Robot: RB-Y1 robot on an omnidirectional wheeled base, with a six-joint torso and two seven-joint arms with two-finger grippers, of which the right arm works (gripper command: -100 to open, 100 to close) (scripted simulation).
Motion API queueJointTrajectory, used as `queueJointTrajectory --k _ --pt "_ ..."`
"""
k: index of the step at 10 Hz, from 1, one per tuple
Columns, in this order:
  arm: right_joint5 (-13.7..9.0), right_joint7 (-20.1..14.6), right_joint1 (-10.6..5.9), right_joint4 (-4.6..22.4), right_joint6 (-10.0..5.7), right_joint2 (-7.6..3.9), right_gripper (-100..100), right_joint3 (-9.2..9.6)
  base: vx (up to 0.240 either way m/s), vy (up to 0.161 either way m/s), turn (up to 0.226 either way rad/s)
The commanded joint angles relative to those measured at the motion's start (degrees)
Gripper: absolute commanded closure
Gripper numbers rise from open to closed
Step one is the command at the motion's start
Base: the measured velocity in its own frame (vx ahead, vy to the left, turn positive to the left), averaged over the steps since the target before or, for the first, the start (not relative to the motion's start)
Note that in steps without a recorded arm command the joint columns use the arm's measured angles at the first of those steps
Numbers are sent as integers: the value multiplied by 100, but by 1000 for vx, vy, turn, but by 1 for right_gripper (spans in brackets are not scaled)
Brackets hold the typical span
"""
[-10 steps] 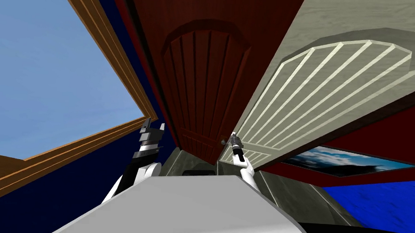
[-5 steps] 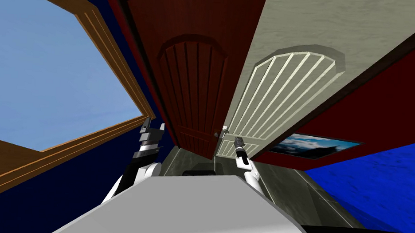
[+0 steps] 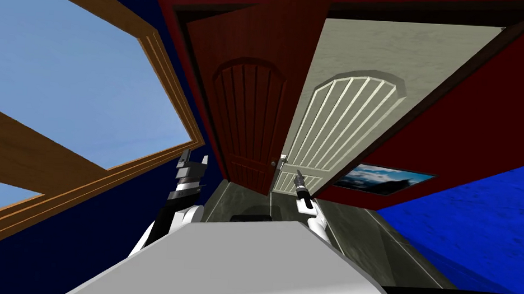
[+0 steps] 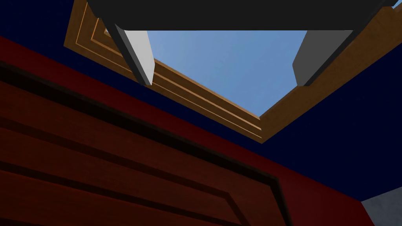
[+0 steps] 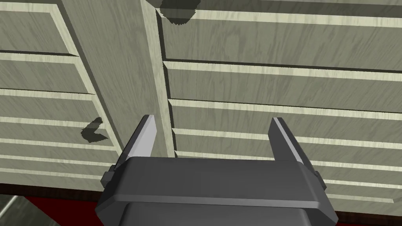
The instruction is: Pull the door open
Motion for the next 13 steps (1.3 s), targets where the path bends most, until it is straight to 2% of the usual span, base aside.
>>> queueJointTrajectory --k 1,2,3,6,9,11,13 --pt "21 -39 -116 -5 -58 72 -100 174 -84 109 184" --pt "31 -43 -166 -30 -71 109 -100 240 32 161 167" --pt "22 -33 -155 54 -98 76 -100 179 25 73 21" --pt "-31 -5 34 180 -64 -139 -100 -177 -52 -91 -180" --pt "-74 46 88 299 -55 -283 -100 -450 47 -64 -83" --pt "-75 62 42 317 -66 -265 -100 -449 165 -30 22" --pt "-66 74 -52 313 -86 -189 -100 -368 199 -29 71"
